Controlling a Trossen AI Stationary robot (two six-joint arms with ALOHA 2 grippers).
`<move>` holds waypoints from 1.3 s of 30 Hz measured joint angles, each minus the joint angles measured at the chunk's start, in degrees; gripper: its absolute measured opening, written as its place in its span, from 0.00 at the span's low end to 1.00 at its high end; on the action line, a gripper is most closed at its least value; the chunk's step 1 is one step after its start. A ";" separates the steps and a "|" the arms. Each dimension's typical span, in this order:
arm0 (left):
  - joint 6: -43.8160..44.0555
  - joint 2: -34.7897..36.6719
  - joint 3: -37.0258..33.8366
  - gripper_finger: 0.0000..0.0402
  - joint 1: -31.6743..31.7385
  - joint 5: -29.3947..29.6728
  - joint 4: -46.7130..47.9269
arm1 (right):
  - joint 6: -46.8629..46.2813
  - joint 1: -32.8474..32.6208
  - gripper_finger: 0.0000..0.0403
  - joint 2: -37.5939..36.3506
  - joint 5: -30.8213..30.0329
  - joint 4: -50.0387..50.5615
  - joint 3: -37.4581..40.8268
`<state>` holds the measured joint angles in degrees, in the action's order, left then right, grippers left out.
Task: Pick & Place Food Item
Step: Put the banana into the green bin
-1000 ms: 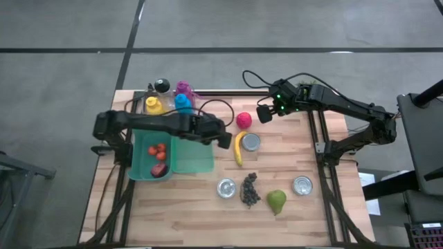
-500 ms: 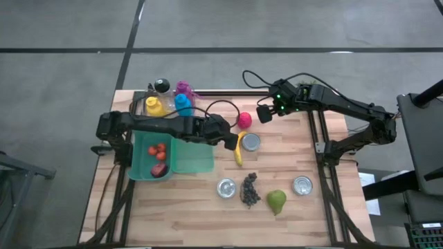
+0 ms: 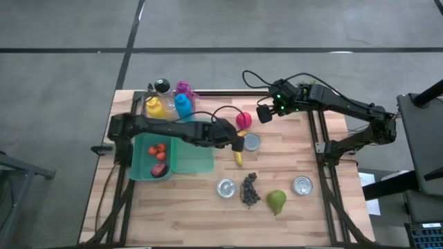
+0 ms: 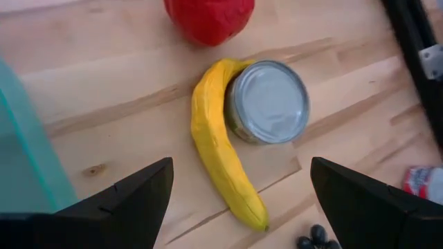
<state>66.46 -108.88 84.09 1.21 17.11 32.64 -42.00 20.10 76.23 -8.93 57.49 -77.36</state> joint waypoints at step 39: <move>10.08 -10.04 0.02 0.86 0.40 -2.42 -10.33 | 0.00 0.02 0.94 0.00 -0.04 -0.92 0.02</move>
<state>76.54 -118.92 84.12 1.61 14.69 22.31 -42.00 20.12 76.23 -8.97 56.57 -77.34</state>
